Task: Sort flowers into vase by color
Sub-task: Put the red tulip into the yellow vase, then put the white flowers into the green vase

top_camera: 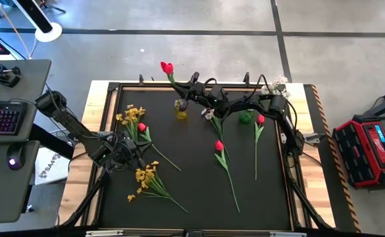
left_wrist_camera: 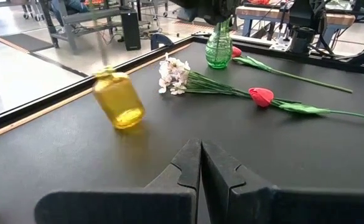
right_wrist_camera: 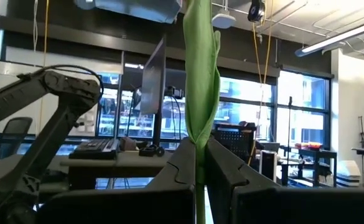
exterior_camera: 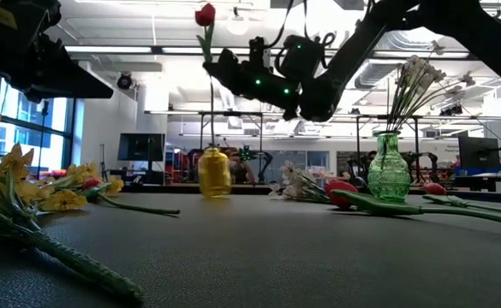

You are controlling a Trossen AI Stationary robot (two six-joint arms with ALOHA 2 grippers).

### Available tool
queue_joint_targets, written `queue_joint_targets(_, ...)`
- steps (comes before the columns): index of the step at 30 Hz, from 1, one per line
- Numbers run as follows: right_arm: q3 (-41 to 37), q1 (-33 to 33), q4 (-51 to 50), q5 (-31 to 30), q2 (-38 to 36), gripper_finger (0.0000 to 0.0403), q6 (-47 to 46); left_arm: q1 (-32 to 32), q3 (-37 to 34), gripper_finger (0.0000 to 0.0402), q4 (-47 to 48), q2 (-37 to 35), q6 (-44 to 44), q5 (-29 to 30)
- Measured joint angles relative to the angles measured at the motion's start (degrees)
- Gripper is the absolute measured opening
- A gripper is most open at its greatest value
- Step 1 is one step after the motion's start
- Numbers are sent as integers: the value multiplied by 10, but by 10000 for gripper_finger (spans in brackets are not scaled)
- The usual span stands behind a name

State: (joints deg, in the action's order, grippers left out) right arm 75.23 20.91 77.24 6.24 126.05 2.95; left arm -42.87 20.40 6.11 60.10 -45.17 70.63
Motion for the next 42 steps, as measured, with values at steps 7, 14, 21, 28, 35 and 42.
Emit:
queue_joint_targets(7, 1, -1, -3, 4, 1, 0, 0, 0, 0, 0, 0, 0, -1, 0)
queue_joint_targets(14, 1, -4, -18, 22, 1, 0, 1, 0, 0, 0, 0, 0, -2, -1)
queue_joint_targets(21, 1, -4, -76, 75, 1, 13, -16, 0, 0, 0, 0, 0, -2, -1)
queue_joint_targets(28, 1, -4, -94, 75, 1, 53, -16, 0, 0, 0, 0, 0, -2, -1)
queue_joint_targets(35, 1, -4, -165, 72, -14, 128, -15, 0, 0, 0, 0, 0, -2, -2)
queue_joint_targets(42, 1, -3, -384, 68, -92, 201, 26, 0, 0, 0, 0, 0, -2, -2)
